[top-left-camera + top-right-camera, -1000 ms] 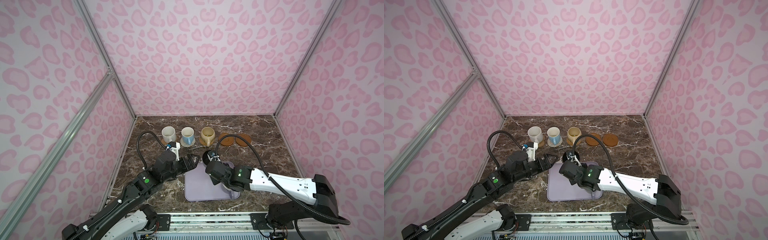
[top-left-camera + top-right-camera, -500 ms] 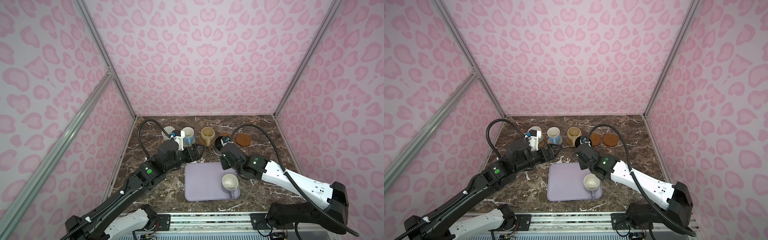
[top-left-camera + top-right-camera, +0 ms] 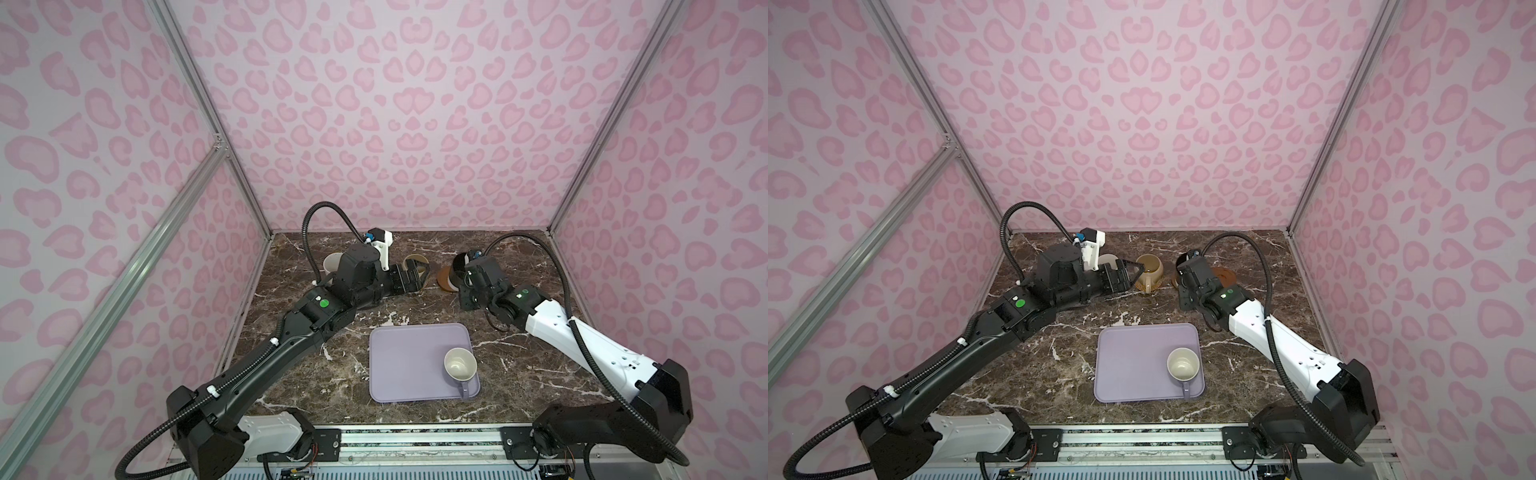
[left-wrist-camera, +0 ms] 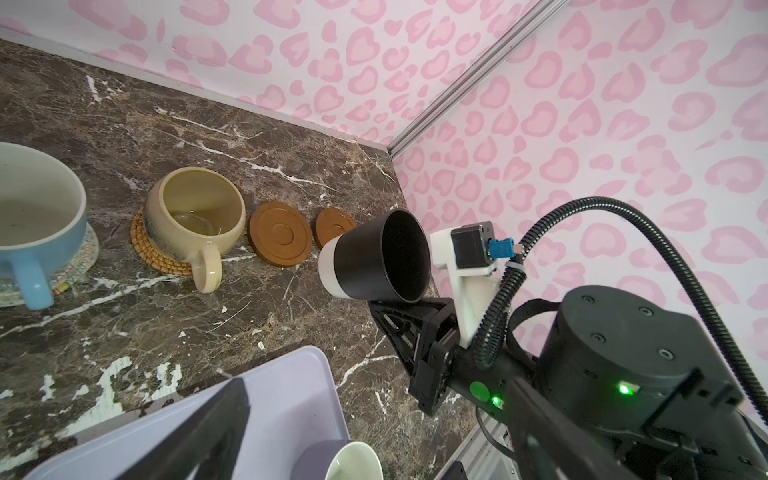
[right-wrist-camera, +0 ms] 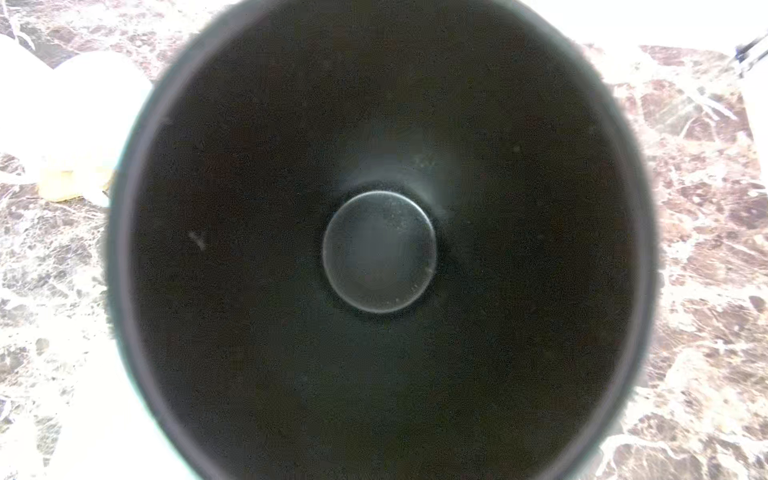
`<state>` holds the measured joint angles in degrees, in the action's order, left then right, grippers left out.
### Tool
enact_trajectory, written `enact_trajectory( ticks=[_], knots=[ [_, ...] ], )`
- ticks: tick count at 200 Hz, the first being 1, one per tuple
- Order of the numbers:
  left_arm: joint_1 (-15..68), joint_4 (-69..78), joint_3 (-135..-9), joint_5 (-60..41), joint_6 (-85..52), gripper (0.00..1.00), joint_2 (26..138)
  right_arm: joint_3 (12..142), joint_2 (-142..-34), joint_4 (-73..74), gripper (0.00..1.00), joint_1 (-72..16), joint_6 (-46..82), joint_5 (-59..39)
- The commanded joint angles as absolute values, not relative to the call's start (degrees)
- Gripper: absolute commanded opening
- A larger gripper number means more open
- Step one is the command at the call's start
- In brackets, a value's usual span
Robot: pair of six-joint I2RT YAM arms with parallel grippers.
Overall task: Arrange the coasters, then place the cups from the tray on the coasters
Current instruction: 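Lift the black mug with the right gripper toward the brown wooden coaster, then lower the black mug onto the wooden coaster and open the right gripper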
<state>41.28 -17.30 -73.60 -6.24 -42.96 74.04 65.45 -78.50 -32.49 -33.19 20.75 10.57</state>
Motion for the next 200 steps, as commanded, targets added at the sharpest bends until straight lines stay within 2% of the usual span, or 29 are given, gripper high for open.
enact_trajectory(
  ticks=[1, 73, 104, 200],
  knots=[
    [40.74, -16.40, -76.22, -7.17, -41.53, 0.98, 76.51, 66.73, -80.20, -27.09, 0.00, -31.14, 19.26, 8.16],
    [38.81, -15.93, -84.11, -7.56, -42.73, 0.98, 87.81, 75.10, -91.61, -30.26, 0.00, -25.93, 19.24, 6.59],
    [38.10, -12.44, -85.70, -9.23, -44.26, 0.98, 92.01, 77.06, -96.08, -28.22, 0.00, -25.44, 19.14, 5.54],
    [37.45, -12.05, -90.39, -5.75, -46.66, 0.98, 101.72, 80.83, -106.18, -25.59, 0.00, -24.16, 20.92, 5.50]
  ],
)
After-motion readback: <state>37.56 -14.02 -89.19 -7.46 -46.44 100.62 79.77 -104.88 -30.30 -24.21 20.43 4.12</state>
